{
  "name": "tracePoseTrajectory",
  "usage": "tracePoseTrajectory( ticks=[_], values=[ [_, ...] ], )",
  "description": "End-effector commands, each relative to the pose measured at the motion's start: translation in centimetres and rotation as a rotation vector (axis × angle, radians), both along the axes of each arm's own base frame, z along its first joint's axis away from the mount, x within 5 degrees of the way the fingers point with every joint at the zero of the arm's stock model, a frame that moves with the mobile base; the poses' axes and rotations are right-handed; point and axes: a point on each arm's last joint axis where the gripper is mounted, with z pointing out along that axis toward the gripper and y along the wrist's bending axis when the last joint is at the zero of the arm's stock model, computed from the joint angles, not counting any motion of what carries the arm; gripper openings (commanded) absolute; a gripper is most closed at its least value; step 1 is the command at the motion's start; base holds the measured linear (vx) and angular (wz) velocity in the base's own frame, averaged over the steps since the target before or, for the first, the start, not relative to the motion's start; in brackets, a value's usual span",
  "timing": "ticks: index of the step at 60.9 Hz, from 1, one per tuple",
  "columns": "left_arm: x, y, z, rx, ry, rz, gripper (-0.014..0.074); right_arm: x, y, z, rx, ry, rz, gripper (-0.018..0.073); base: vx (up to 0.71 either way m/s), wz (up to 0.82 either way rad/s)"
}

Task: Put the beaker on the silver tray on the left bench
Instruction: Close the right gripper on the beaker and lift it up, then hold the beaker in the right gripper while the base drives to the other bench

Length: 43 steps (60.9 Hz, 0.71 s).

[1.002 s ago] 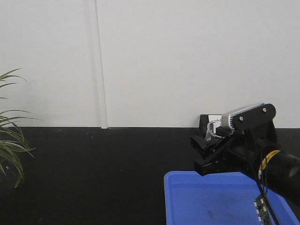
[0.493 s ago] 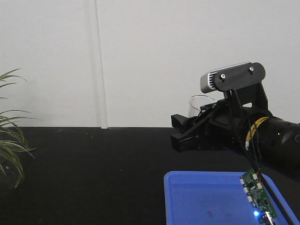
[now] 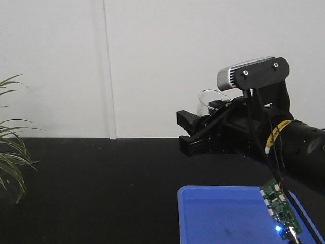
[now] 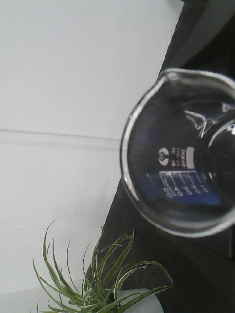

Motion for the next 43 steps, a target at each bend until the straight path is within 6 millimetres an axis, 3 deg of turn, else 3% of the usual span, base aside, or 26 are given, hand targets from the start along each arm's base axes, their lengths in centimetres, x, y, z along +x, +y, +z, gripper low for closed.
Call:
tracePoseTrajectory(
  ticks=[1,43],
  values=[
    [0.16,0.00,0.18,-0.004,-0.073,-0.001,0.0001,-1.12,-0.21,3.05,0.069,-0.127,0.042,-0.0014,0.00,0.00],
    [0.16,0.00,0.18,-0.004,-0.073,-0.001,0.0001,-1.11,-0.22,3.03,0.068,-0.126,0.041,-0.0014,0.00,0.00]
  ],
)
